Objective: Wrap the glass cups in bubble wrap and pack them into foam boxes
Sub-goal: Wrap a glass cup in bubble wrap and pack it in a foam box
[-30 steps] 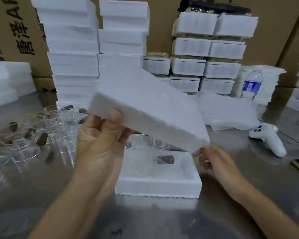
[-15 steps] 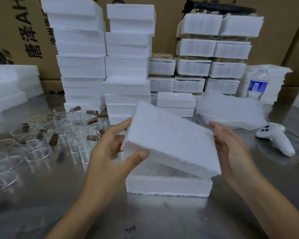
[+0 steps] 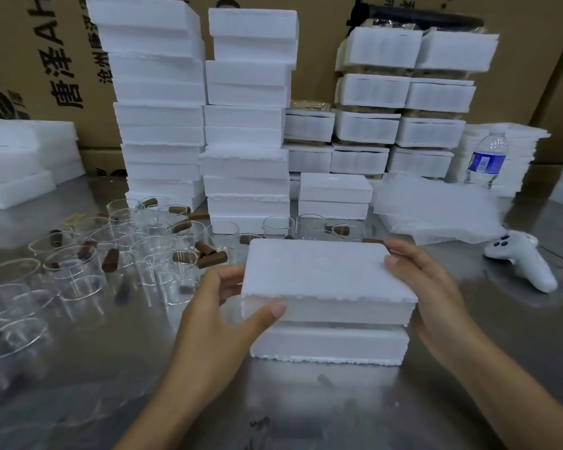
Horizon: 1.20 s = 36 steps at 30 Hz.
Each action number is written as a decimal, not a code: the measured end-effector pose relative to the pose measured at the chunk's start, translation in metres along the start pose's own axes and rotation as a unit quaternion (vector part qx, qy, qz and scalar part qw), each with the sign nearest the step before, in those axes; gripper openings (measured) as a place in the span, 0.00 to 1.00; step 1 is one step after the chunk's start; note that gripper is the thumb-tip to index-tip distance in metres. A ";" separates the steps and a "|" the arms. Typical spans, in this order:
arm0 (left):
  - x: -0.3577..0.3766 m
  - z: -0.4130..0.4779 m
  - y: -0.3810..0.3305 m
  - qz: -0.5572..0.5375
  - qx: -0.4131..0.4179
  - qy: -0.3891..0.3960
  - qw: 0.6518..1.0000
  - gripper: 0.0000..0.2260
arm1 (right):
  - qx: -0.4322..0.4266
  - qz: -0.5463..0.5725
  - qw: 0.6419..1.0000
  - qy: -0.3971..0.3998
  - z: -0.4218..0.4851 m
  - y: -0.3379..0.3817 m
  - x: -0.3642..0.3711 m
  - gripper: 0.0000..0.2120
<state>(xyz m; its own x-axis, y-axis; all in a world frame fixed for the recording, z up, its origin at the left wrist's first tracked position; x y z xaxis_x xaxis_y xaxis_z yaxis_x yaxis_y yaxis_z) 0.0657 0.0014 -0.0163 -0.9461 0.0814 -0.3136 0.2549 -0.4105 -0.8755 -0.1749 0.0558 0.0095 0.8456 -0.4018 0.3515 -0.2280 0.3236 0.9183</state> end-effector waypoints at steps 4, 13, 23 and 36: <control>-0.002 0.006 -0.004 0.038 0.038 0.033 0.998 0.29 | -0.003 -0.004 1.000 -0.001 0.000 -0.002 0.000 0.09; -0.007 0.010 -0.006 0.069 0.088 0.033 0.993 0.26 | 0.019 -0.015 1.000 0.003 -0.004 -0.012 -0.008 0.11; -0.009 0.005 -0.008 0.142 0.138 0.000 0.980 0.24 | 0.019 0.008 0.999 0.027 -0.004 -0.014 -0.008 0.11; -0.008 0.008 0.003 0.102 0.104 0.053 0.988 0.28 | 0.009 0.010 1.000 0.020 -0.003 -0.013 -0.007 0.11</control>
<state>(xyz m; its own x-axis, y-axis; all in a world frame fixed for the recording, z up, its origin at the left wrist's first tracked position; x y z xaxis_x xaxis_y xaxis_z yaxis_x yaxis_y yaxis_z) 0.0719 -0.0077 -0.0136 -0.8507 0.0680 -0.5213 0.3806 -0.6042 -0.7000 -0.1767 0.0573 -0.0058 0.8597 -0.3598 0.3624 -0.2530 0.3164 0.9143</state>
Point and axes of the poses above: each hand's wrist, its own z-axis towards the middle knuckle, its own x-axis out of the palm, y = z × x, the point moved 3 cm from there along z, towards the middle knuckle, and after that the axes turned 8 degrees about z, right-handed, at the moved point
